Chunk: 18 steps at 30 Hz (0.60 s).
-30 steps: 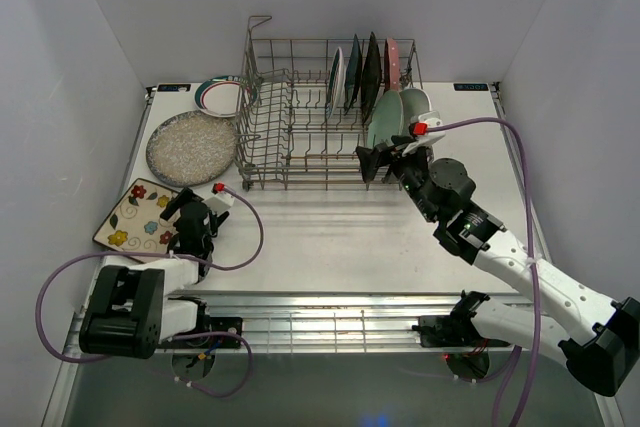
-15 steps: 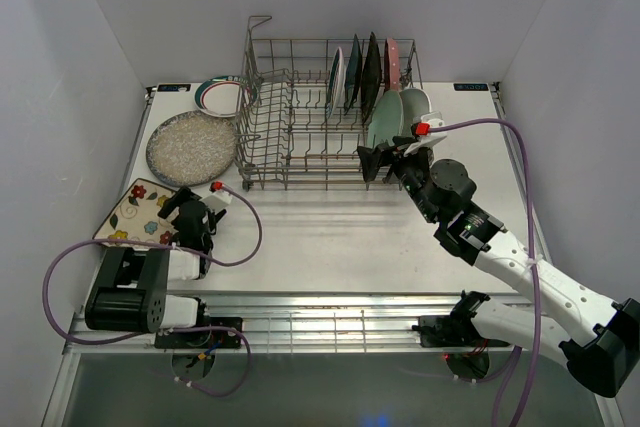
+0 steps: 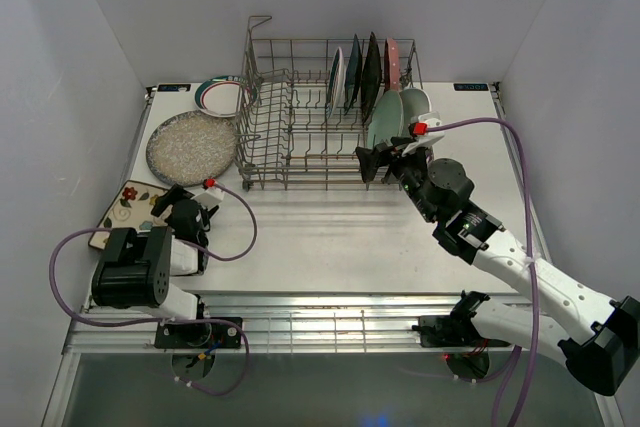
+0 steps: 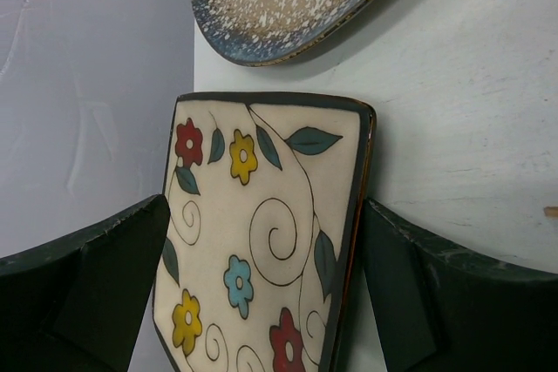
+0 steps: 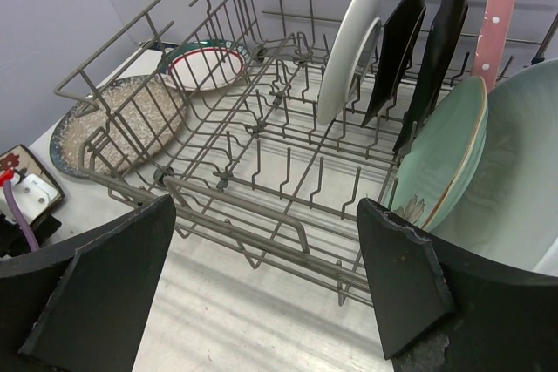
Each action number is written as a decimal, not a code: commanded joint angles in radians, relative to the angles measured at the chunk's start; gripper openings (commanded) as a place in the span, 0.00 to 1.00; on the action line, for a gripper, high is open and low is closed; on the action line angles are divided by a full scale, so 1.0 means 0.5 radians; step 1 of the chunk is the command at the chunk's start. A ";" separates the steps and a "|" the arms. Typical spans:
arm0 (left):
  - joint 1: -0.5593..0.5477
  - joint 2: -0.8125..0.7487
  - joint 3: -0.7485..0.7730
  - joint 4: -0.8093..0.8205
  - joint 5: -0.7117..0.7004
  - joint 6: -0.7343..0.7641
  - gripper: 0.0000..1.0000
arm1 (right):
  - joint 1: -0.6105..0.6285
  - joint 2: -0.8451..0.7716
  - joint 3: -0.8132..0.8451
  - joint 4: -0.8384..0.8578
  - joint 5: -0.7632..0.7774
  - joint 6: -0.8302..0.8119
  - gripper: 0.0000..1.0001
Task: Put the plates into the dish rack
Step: Pick up the plate from the corner of the board.
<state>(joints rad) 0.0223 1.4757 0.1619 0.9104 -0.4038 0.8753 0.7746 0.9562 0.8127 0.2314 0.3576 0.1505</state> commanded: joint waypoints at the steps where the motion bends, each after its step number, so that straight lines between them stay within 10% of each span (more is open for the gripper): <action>1: 0.057 0.101 -0.026 -0.005 -0.100 0.066 0.98 | 0.000 0.002 0.031 0.074 -0.025 0.021 0.90; 9: 0.060 0.206 -0.057 0.195 -0.186 0.148 0.94 | 0.000 0.008 0.031 0.077 -0.034 0.024 0.90; 18: 0.063 0.049 -0.069 0.131 -0.208 0.161 0.59 | 0.000 0.005 0.028 0.086 -0.037 0.027 0.90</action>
<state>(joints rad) 0.0288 1.5490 0.1345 0.9909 -0.4198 0.9390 0.7746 0.9619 0.8127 0.2333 0.3431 0.1516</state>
